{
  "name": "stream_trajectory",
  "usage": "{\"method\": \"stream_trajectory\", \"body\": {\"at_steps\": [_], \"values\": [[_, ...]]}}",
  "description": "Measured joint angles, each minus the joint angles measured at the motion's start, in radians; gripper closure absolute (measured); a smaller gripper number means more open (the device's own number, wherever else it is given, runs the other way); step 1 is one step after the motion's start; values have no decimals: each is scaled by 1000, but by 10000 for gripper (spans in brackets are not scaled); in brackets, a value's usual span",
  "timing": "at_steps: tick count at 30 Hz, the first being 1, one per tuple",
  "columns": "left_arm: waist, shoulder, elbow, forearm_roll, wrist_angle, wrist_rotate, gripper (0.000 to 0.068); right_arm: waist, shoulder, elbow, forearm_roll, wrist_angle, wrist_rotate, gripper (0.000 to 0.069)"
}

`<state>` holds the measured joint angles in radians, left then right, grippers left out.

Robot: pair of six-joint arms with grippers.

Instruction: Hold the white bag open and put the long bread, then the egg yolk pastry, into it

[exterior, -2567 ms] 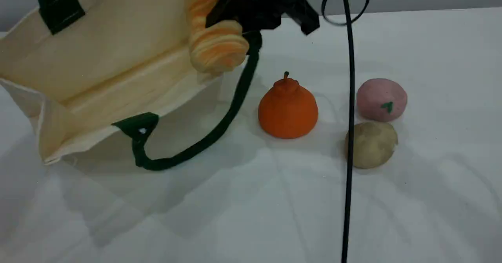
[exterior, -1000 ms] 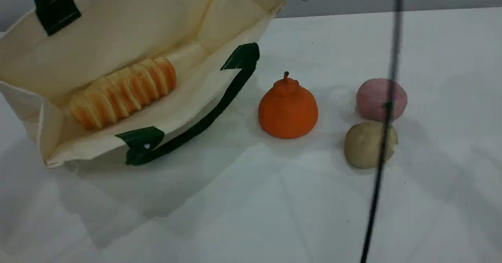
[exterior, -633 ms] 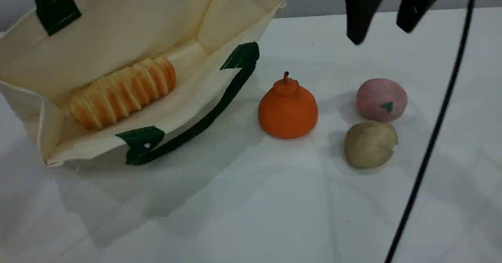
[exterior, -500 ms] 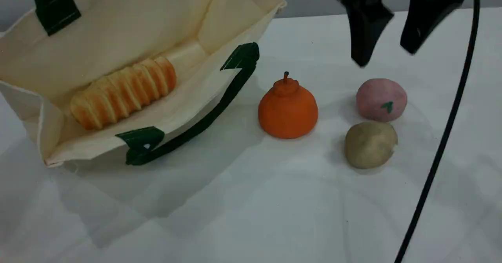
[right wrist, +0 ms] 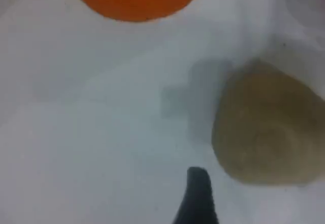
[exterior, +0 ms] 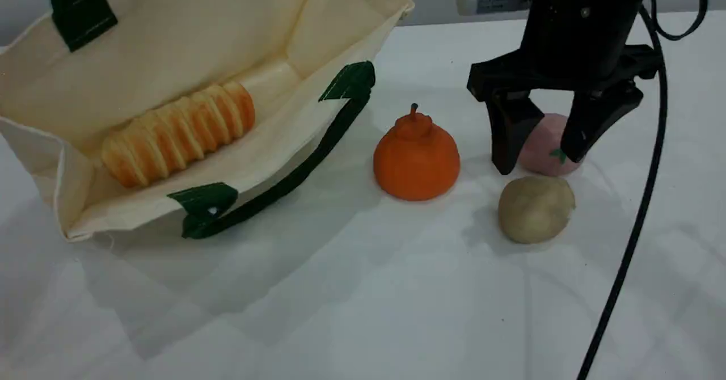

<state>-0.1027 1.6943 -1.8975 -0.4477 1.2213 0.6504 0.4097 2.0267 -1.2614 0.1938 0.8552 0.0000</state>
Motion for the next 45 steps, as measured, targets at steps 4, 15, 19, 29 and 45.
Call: {"method": "stream_trajectory", "body": {"at_steps": [4,15,19,29,45], "values": [[0,0,0,0,0,0,589,0,41,0,-1,-2,0,167],[0,0,0,0,0,0,589,-1,131,-3,-11,-44,0,167],[0,0,0,0,0,0,589,-1,140,-3,-17,-45,0,219],[0,0,0,0,0,0,589,0,136,-3,-107,-6,0,502],[0,0,0,3,0,27,589,0,-227,-78,-225,70,70,641]]}}
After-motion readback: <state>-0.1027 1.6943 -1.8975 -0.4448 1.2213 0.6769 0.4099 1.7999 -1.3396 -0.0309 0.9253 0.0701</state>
